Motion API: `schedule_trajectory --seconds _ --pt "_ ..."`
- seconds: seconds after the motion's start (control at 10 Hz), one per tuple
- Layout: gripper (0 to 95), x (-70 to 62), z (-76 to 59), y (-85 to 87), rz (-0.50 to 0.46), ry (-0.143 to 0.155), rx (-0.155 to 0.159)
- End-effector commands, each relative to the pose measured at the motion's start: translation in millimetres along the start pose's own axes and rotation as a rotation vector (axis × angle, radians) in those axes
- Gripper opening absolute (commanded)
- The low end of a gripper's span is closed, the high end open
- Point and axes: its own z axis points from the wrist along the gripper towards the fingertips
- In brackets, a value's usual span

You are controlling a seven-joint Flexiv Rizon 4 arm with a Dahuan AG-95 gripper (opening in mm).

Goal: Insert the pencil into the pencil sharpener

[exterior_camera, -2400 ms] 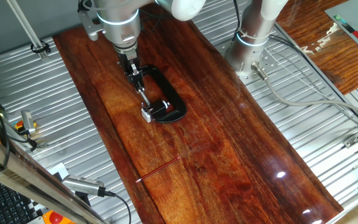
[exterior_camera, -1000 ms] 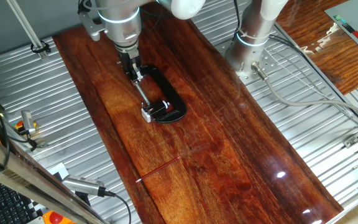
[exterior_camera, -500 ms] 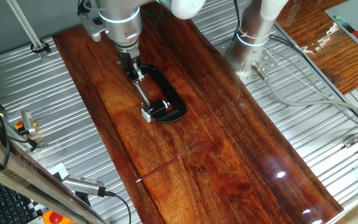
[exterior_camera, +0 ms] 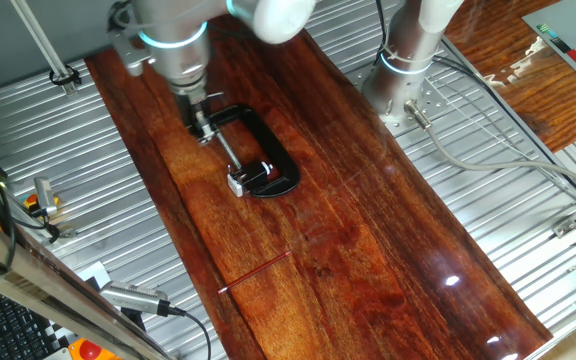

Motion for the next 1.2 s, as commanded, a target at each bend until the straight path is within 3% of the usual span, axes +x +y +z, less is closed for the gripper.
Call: schedule_trajectory --seconds 0.1,0.3,0.9,1.1,1.2 --pt "0.0 2.6 -4.1 0.2 -0.057 -0.007 0.002" --pt "0.0 3.6 -8.1 0.9 -0.06 0.012 0.008" --pt "0.0 3.6 -8.1 0.9 -0.091 0.02 0.001" --pt "0.0 -0.6 0.1 14.0 -0.093 0.018 0.002" --pt "0.0 -3.0 9.4 30.2 -0.075 0.005 0.004"
